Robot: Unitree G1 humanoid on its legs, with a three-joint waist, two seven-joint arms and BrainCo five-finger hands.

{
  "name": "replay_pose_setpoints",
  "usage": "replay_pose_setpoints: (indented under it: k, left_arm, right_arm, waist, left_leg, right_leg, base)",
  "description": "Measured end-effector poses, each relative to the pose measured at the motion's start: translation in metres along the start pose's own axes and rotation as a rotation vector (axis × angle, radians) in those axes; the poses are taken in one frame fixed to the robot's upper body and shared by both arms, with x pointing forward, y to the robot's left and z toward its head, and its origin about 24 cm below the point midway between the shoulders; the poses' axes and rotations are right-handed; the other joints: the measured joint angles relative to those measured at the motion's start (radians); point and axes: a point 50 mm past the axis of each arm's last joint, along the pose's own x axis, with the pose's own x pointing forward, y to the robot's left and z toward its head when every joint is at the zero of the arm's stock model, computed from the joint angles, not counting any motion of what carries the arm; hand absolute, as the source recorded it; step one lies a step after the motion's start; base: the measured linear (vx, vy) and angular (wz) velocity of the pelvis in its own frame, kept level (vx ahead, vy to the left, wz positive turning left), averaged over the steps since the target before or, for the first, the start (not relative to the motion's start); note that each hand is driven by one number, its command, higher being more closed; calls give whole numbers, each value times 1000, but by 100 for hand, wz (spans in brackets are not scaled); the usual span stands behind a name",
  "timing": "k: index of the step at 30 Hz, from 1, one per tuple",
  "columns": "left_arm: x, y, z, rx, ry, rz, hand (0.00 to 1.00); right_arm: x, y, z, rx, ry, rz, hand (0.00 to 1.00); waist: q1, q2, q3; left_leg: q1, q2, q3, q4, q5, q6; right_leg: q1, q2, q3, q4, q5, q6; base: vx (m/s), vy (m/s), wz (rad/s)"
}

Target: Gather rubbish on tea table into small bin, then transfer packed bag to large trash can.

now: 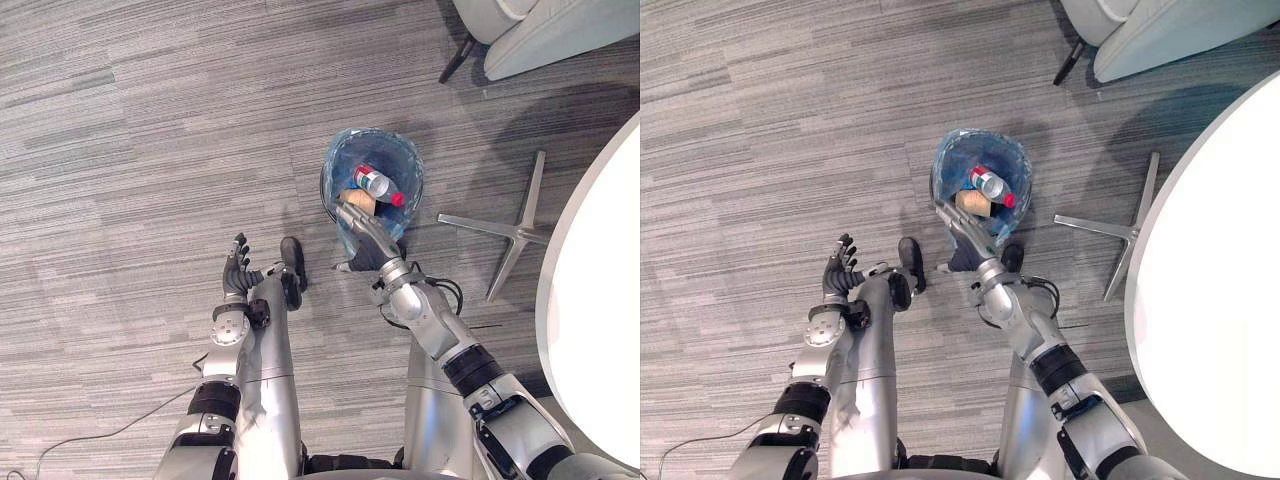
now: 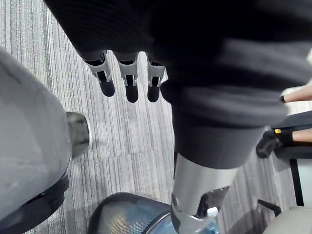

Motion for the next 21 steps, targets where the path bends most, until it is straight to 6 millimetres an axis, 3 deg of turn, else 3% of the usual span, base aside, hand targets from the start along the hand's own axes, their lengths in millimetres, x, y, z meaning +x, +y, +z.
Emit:
replay_pose_setpoints:
  k: [8, 21]
  left_arm:
    - [2, -1, 0, -3, -3, 14, 0]
    - [10, -4, 18, -50, -77, 25, 0]
  right_arm:
    - [-6, 24, -28, -151, 122, 124, 0]
    - [13, 7, -48, -263, 244, 95, 0]
  waist:
    - [1, 0, 0]
    - [14, 4, -8]
  left_leg:
    - [-10, 0, -4, -6, 0, -4]
    - [-106, -1, -22, 36, 3, -7]
  right_leg:
    - [-8, 0, -6, -6, -3, 4]
    - [-103, -6, -14, 58, -20, -16]
  base:
    - [0, 0, 0]
    - [-9, -10, 2]
